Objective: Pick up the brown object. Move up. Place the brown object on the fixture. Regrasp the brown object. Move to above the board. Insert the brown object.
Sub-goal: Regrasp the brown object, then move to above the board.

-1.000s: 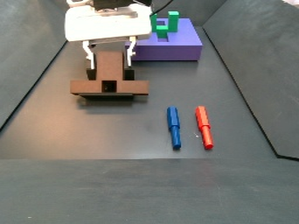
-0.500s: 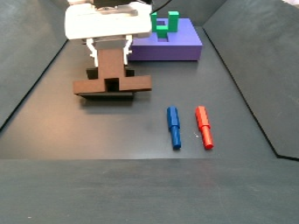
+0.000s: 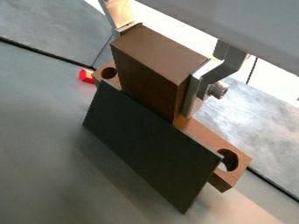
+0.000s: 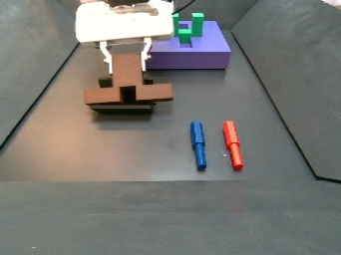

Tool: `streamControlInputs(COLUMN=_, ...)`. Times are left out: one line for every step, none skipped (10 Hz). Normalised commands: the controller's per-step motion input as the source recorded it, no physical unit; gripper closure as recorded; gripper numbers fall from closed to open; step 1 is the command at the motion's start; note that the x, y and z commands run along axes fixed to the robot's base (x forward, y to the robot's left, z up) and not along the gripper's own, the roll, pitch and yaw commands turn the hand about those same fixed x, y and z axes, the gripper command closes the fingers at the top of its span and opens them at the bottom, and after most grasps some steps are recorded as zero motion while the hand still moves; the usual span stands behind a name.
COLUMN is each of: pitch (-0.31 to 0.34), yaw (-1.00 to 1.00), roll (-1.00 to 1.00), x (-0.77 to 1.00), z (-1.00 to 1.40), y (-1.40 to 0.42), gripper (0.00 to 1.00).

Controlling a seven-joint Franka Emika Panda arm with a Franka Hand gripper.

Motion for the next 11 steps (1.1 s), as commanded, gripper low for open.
streamControlInputs(pitch=0.000, yaw=0.00, roll=0.00, x=0.00, z=0.00, y=0.00, gripper=1.00)
streamControlInputs(pitch=0.000, yaw=0.00, roll=0.00, x=0.00, z=0.00, y=0.00, gripper=1.00)
streamControlInputs(pitch=0.000, yaw=0.00, roll=0.00, x=0.00, z=0.00, y=0.00, gripper=1.00)
streamControlInputs(pitch=0.000, yaw=0.00, roll=0.00, x=0.00, z=0.00, y=0.00, gripper=1.00)
streamControlInputs(pitch=0.000, yaw=0.00, roll=0.00, x=0.00, z=0.00, y=0.00, gripper=1.00)
streamControlInputs(pitch=0.000, yaw=0.00, roll=0.00, x=0.00, z=0.00, y=0.00, gripper=1.00)
streamControlInputs(pitch=0.000, yaw=0.00, roll=0.00, x=0.00, z=1.40, y=0.00, gripper=1.00)
streamControlInputs(pitch=0.025, yaw=0.04, roll=-0.06, x=0.00, z=1.40, y=-0.02, gripper=1.00)
streamControlInputs(pitch=0.039, yaw=0.03, roll=-0.13, x=-0.02, z=1.40, y=-0.02, gripper=1.00)
streamControlInputs(pitch=0.011, yaw=0.03, roll=-0.08, x=-0.01, z=1.40, y=0.00, gripper=1.00)
streamControlInputs(pitch=0.025, yaw=0.03, roll=-0.01, x=0.00, z=1.40, y=-0.03, gripper=1.00)
